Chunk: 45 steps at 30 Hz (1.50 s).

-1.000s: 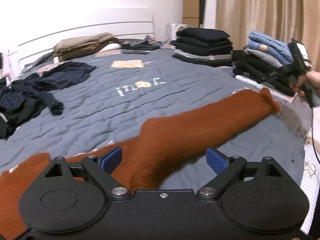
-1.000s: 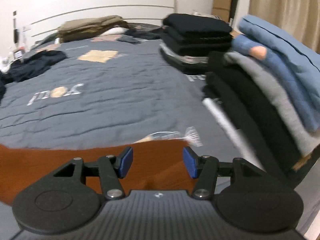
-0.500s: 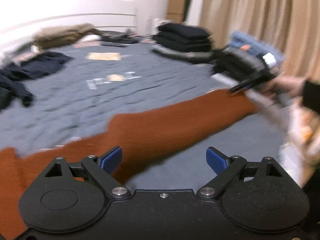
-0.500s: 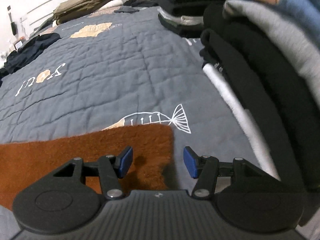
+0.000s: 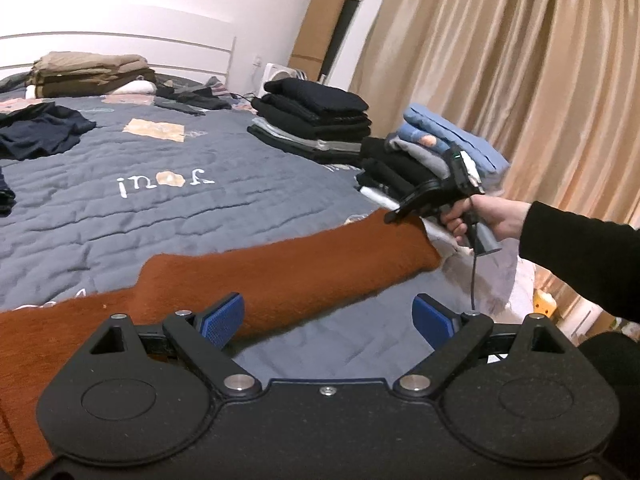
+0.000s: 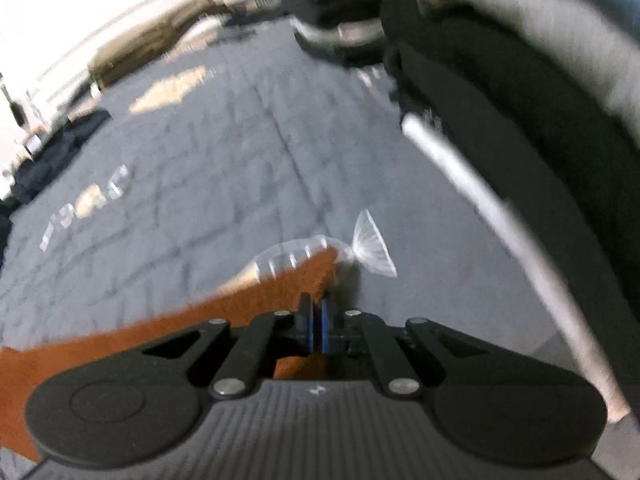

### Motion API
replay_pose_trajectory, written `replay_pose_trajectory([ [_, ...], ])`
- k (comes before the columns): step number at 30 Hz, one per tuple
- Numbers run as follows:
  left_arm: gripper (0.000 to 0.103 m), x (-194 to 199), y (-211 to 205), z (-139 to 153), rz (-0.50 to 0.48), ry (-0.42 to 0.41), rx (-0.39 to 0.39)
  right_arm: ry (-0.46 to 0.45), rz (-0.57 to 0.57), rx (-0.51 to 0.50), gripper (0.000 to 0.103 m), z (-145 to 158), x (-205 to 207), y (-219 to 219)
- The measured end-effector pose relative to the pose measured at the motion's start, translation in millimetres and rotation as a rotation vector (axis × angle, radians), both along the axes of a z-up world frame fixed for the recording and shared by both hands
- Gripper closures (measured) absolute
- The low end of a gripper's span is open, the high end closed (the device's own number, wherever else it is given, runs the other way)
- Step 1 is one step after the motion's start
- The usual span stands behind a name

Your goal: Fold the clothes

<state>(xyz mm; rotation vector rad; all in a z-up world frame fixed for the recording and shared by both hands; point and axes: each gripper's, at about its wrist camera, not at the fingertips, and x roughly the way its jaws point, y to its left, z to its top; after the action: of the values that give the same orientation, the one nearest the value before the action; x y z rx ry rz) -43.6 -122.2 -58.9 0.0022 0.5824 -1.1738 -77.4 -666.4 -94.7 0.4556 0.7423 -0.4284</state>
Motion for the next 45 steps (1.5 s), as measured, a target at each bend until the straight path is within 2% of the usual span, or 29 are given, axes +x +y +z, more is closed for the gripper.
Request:
replay_pose_trajectory([
  [5, 0.013, 5.1, 4.7, 4.8, 0.024, 0.007, -0.032, -0.156, -0.076, -0.133, 0.100, 55.4, -2.5, -4.6],
  [9, 0.013, 7.4, 2.9, 3.5, 0.037, 0.006, -0.028, -0.200, -0.099, -0.222, 0.100, 79.6, 16.5, -10.4],
  [13, 0.013, 10.0, 1.3, 1.1, 0.048, 0.006, -0.010, -0.126, -0.100, -0.267, 0.100, 62.1, 35.7, -3.7],
  [18, 0.013, 8.9, 2.5, 0.7, 0.046, -0.013, 0.010, -0.029, -0.102, -0.321, 0.092, 38.6, 59.2, 5.0],
  [23, 0.013, 8.4, 4.6, 2.8, 0.044, -0.029, 0.014, -0.097, -0.080, -0.212, 0.071, 42.7, 23.0, 30.6],
  [26, 0.013, 12.0, 10.3, 6.1, 0.059, -0.005, -0.013, -0.141, -0.039, -0.109, 0.068, 42.2, -3.3, 60.1],
  [30, 0.013, 13.2, 19.9, 12.7, 0.091, -0.026, -0.022, -0.176, 0.025, 0.058, 0.066, 31.2, -23.6, 118.2],
  [37, 0.014, 4.3, 26.1, 15.5, 0.055, -0.033, -0.008, -0.147, 0.115, 0.227, 0.063, -7.1, -25.5, 211.9],
  [40, 0.014, -0.8, 28.6, 14.2, 0.039, -0.041, -0.002, -0.117, 0.140, 0.282, 0.063, -30.2, -19.4, 233.1],
  [42, 0.014, -4.1, 29.9, 10.5, 0.026, -0.057, 0.019, -0.096, 0.174, 0.267, 0.063, -39.4, -14.1, 245.7],
  [45, 0.014, -5.3, 30.3, 1.9, 0.009, -0.048, 0.055, -0.126, 0.214, 0.221, 0.063, -43.5, -12.1, 260.1],
])
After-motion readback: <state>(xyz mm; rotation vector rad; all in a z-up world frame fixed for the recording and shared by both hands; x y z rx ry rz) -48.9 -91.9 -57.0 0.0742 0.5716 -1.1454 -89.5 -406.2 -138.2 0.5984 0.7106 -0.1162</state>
